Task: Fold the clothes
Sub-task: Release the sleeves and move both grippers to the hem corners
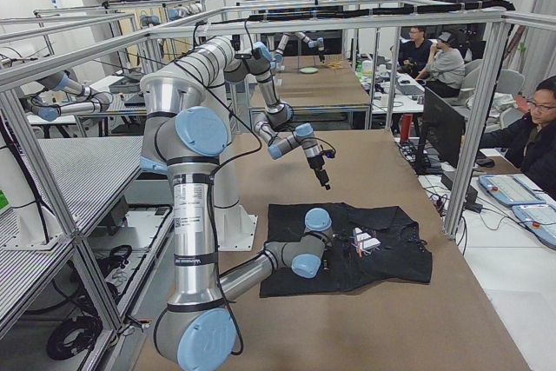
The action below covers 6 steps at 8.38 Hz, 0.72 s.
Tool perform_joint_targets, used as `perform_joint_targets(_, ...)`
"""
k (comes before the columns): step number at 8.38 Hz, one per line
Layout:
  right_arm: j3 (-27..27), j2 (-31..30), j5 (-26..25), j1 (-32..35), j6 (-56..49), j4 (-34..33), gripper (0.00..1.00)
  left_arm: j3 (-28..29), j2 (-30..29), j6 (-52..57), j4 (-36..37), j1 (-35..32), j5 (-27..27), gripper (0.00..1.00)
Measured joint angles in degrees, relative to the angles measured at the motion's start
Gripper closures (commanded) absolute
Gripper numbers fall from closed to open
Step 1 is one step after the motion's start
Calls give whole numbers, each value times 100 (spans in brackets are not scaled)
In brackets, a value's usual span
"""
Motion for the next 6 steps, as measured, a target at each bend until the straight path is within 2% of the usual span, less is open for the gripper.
perform_joint_targets(3,-47,-1017,-11,-548,786,1556,6,-847,876,-126,-131,573,371,0)
perform_joint_targets(6,-70,-1495,-63,-1110,1083,2057,6,-1063,1120,-205,-134,896,764,0)
